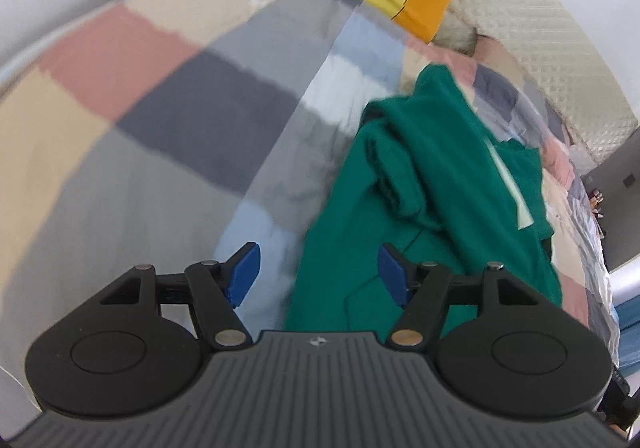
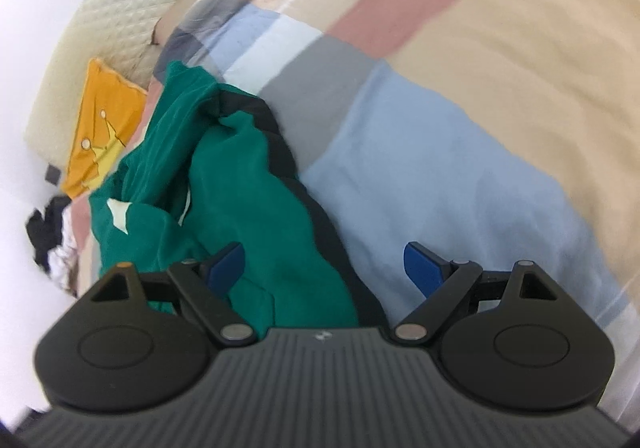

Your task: Fold large clothes

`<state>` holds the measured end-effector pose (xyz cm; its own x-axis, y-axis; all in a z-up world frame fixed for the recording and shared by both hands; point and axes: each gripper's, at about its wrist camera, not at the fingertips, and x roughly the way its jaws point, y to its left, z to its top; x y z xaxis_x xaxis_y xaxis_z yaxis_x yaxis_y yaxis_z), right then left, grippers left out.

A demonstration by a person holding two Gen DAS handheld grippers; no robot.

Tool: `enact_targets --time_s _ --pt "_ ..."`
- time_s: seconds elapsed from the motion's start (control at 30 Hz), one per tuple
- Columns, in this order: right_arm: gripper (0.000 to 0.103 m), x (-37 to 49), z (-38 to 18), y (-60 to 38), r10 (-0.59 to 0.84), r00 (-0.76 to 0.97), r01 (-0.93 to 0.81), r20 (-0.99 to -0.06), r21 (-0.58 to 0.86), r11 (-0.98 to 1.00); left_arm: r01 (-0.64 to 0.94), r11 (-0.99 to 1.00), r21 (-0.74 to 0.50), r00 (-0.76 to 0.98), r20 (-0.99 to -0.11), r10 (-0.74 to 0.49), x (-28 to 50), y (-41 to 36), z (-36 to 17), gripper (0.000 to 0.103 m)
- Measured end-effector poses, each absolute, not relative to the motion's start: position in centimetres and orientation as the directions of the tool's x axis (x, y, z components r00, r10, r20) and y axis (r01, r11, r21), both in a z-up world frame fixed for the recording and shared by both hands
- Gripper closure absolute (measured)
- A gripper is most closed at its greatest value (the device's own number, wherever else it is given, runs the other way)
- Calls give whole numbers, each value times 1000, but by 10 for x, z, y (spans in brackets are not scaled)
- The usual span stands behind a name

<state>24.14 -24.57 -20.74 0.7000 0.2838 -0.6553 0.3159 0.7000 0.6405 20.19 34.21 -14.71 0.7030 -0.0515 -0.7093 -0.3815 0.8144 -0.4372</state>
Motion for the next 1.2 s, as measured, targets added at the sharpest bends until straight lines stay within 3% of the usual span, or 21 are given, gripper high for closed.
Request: enact_targets --time_s 0.33,0.93,1.03,1.1,1.17,1.2 --pt "15 240 -230 -243 432 639 336 -637 736 588 -410 746 -524 660 -735 -154 197 324 -231 31" --pt "13 236 -233 -221 543 557 283 -629 758 587 -337 716 -612 598 -726 -339 178 300 -251 30" --pt "16 240 -235 -216 540 543 284 -643 746 602 -366 716 -594 592 -743 -313 181 296 -252 43" --pt "28 242 -236 -213 540 536 280 -649 740 611 -377 717 -586 599 -745 -294 184 292 -252 56" --pt "48 241 -236 -213 555 534 268 -638 750 604 -381 707 -596 619 -732 -284 182 292 -251 78" --pt "53 240 -235 -213 565 535 260 -628 759 597 -378 698 -609 641 -716 -278 181 292 -249 80"
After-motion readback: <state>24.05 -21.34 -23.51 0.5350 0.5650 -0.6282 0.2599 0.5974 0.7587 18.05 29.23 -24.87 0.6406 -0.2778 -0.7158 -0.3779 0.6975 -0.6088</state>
